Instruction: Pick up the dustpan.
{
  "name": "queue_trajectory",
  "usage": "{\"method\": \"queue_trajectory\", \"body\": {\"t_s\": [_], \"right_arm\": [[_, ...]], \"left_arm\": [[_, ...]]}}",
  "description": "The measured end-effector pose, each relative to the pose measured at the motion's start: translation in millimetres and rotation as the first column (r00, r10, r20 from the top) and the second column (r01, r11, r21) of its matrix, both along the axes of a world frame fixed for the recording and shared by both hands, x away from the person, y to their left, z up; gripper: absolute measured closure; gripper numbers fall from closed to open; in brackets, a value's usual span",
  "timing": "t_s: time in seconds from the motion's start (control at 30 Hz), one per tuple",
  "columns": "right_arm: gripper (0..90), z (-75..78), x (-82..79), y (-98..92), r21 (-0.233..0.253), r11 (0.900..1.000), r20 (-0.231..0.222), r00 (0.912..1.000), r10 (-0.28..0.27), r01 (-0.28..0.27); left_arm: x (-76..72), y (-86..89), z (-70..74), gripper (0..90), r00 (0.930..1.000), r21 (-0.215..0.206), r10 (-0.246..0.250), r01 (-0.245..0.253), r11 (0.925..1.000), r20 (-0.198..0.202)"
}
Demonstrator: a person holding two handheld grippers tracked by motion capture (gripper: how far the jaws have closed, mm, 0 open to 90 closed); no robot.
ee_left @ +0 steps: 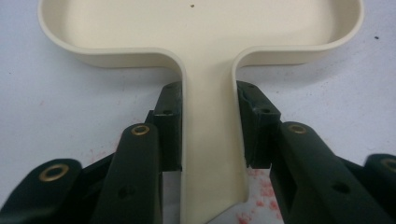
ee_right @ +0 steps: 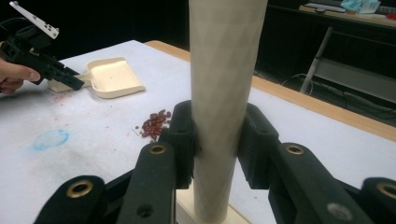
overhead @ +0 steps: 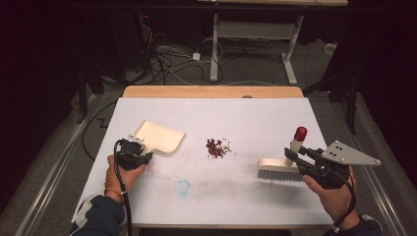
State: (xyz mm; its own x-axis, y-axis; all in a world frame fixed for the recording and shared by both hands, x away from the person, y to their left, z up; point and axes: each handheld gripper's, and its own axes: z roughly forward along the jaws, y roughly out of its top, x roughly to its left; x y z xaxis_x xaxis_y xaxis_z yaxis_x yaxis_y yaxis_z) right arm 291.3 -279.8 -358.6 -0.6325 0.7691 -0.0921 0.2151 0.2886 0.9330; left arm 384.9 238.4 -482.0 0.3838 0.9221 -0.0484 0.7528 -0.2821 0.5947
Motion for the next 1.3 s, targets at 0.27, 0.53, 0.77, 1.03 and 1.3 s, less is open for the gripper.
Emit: {"method": "queue_trajectory", "body": {"t_s": [0.27, 0.53, 0.77, 1.03, 1.3], "right_arm": [[70.2, -1.0, 0.0, -2.8, -0.001, 1.0, 0.0, 1.0, -0.005, 0.005], [70.2, -0.3, 0.4, -5.4, 0.003, 1.0, 0.003, 0.9999, -0.012, 0.012], [70.2, -1.5, 1.6, -6.7, 0.009, 1.0, 0.0, 0.9999, -0.013, 0.013], [70.3, 0.3, 2.0, -8.6, 0.033, 0.999, 0.007, 0.9999, -0.013, 0.012], [70.3, -2.0, 11.9, -5.2, 0.039, 0.999, -0.002, 1.0, -0.003, 0.003]], "left_arm": [[-4.5, 0.4, 15.3, 64.1, 0.9998, 0.034, -0.017, 0.016, 0.9993, 0.009], [-27.1, -5.7, 32.4, 64.2, 0.9948, 0.045, -0.1, 0.099, 0.994, 0.019], [-46.3, -10.5, 43.0, 64.2, 0.9903, 0.053, -0.137, 0.136, 0.9893, 0.021], [-67.2, -27.4, 44.3, 64.2, 0.9737, 0.038, -0.228, 0.228, 0.9729, -0.006], [-82.0, -50.5, 39.3, 64.2, 0.9446, 0.045, -0.325, 0.327, 0.944, -0.047]]}}
